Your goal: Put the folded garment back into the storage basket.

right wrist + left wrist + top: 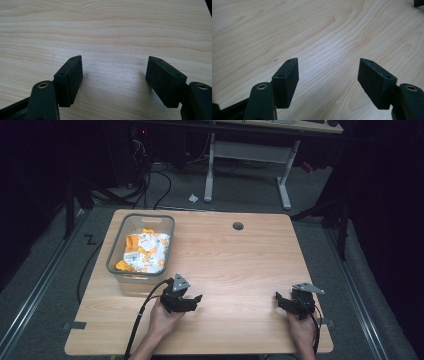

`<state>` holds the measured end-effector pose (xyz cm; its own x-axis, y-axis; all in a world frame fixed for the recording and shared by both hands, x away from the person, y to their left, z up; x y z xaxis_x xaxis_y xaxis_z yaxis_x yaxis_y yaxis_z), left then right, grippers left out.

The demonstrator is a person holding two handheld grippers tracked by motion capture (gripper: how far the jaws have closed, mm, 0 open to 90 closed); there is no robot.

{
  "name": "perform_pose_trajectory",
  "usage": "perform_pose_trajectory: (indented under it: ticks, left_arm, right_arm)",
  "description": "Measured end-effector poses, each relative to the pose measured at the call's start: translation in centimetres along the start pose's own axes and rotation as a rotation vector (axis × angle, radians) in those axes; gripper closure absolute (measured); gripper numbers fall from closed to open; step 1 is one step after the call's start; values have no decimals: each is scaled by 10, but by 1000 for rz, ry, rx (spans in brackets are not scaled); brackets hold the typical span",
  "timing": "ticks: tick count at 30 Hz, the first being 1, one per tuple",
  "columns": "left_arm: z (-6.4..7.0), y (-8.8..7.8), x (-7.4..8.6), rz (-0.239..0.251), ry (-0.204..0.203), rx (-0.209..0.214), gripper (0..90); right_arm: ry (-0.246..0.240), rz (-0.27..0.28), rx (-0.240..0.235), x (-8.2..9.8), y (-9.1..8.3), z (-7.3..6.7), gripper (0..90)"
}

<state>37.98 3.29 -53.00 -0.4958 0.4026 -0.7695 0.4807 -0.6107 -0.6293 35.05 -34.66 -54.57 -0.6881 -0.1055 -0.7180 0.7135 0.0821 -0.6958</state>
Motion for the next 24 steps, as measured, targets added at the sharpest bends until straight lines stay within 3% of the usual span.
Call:
perform_pose_trajectory:
  ticks: [3, 11, 16, 20, 24]
  left_arm:
    - [2, 5, 2, -6, 20, -24, 345]
    - [-6, 15, 11, -43, -10, -59, 351]
    - [-6, 14, 16, -8, -49, -84, 355]
    - [-5, 14, 17, -25, -15, -125, 348]
    - [-5, 13, 18, -27, -33, -141, 322]
  right_arm:
    - [-1, -2, 1, 0, 0, 0, 303]
    - [1, -3, 1, 0, 0, 0, 302]
    - [2, -3, 1, 0, 0, 0, 302]
    - [2, -1, -1, 0, 0, 0, 302]
    - [4, -2, -1, 1, -1, 0, 302]
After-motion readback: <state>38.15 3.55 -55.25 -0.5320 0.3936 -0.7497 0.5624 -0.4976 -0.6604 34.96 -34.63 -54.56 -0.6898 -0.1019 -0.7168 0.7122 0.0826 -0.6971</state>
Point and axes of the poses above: each handheld gripper's, and its own axes: y roughly forward along the jaws, x roughly out of its underside, z roughly to its right, the point moved 4 cm from there along y, roughly forward along the jaws, and after that the axes turned 2 degrees about z, right-handed, at the moved point
